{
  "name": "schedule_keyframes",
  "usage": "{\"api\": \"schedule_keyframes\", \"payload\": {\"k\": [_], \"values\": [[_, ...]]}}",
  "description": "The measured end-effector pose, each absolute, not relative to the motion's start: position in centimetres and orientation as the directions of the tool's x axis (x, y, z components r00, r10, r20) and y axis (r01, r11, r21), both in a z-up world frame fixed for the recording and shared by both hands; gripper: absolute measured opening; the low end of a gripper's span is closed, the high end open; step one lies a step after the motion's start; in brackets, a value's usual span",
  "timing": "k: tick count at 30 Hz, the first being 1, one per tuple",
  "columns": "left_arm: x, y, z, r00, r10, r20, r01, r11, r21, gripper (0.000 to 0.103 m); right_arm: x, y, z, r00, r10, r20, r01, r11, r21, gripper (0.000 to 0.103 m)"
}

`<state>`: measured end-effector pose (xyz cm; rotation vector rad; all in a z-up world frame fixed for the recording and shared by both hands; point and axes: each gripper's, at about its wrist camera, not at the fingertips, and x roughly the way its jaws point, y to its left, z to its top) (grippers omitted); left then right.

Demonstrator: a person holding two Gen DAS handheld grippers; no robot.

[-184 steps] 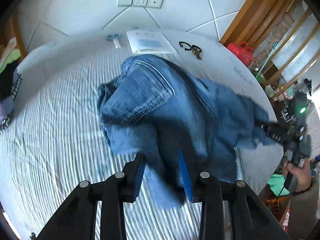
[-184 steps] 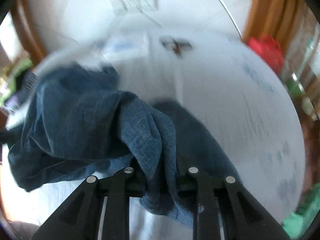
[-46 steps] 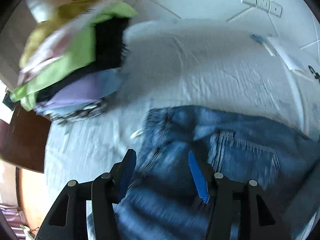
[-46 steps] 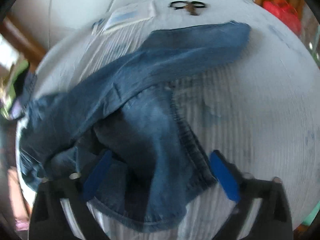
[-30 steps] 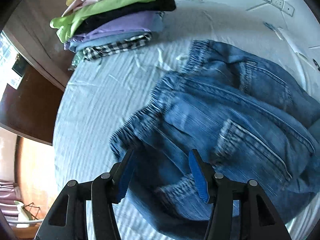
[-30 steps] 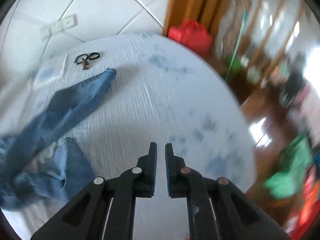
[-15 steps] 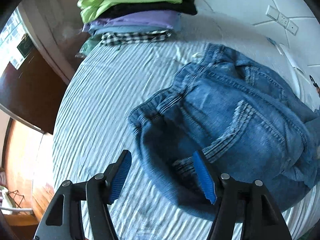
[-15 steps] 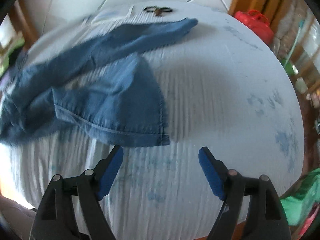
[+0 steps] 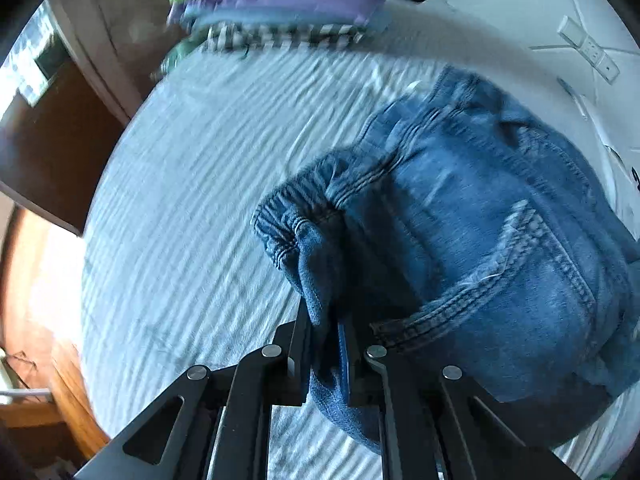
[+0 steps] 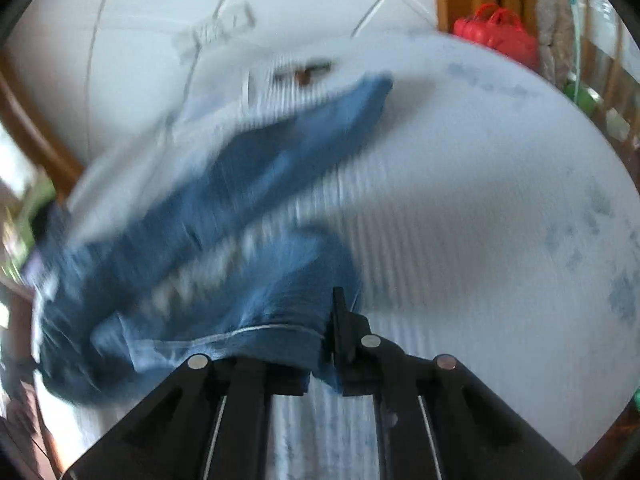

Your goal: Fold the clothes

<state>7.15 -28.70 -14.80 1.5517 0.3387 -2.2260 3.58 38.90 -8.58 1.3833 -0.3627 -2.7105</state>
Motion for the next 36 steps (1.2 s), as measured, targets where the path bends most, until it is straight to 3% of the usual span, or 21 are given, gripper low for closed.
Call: {"api": "schedule_keyframes", "payload": {"k": [6, 8, 11, 12, 13, 14, 16, 19, 21, 24, 30, 36], "values": [[6.9, -26.6, -6.2, -0.439, -0.180, -0.880, 0.409, -0.912, -0.018, 0.010, 6.3, 42.6, 0.6, -0.698, -0.131, -0.704, -0.079, -0.963, 0.257, 0.008], [6.7, -26.0, -4.1, -0.449, -0.168, -0.878, 0.384, -0.923, -0.020, 0.010, 7.4, 44.4, 3.1, -0.678, -0.101, -0.728, -0.086, -0.973, 0.215, 0.008], [6.9, -24.3, -3.1, -0.431, -0.156, -0.888, 0.339, -0.941, 0.001, 0.010, 7.2, 47.3, 2.2, -0.531, -0.032, -0.847, -0.113, -0.988, 0.108, 0.012], [6.8, -23.6, -3.5, -0.413, -0.157, -0.897, 0.322, -0.947, 0.017, 0.012, 7.0, 48.4, 0.9, -0.478, 0.001, -0.879, -0.139, -0.988, 0.074, 0.018], [6.6, -23.1, -4.3, -0.388, -0.154, -0.909, 0.309, -0.951, 0.029, 0.014, 6.8, 49.5, -0.4, -0.422, 0.033, -0.906, -0.163, -0.986, 0.040, 0.036], [6.5, -22.8, -5.3, -0.358, -0.147, -0.922, 0.300, -0.953, 0.036, 0.015, 6.6, 50.6, -1.7, -0.363, 0.065, -0.929, -0.185, -0.983, 0.003, 0.063], [6.2, -22.3, -7.0, -0.303, -0.126, -0.945, 0.287, -0.957, 0.036, 0.019, 6.9, 51.9, -4.2, -0.298, 0.106, -0.949, -0.235, -0.971, -0.035, 0.084], [6.5, -22.3, -7.0, -0.291, -0.114, -0.950, 0.285, -0.958, 0.028, 0.029, 8.1, 53.8, -6.7, -0.257, 0.120, -0.959, -0.314, -0.949, -0.034, 0.084], [6.7, -22.6, -5.7, -0.320, -0.139, -0.937, 0.286, -0.957, 0.045, 0.051, 8.4, 54.2, -6.6, -0.280, 0.109, -0.954, -0.331, -0.944, -0.011, 0.084], [6.2, -23.4, -3.6, -0.390, -0.164, -0.906, 0.288, -0.956, 0.050, 0.067, 8.0, 54.2, -5.2, -0.345, 0.077, -0.935, -0.330, -0.943, 0.044, 0.084], [1.4, -23.9, -2.8, -0.447, -0.153, -0.881, 0.267, -0.963, 0.032, 0.067, 4.2, 52.4, -3.6, -0.430, -0.005, -0.903, -0.278, -0.951, 0.138, 0.089], [-4.8, -24.8, -6.6, -0.414, -0.165, -0.895, 0.277, -0.960, 0.049, 0.067, -2.4, 49.0, -4.7, -0.446, -0.098, -0.890, -0.216, -0.953, 0.213, 0.089]]}}
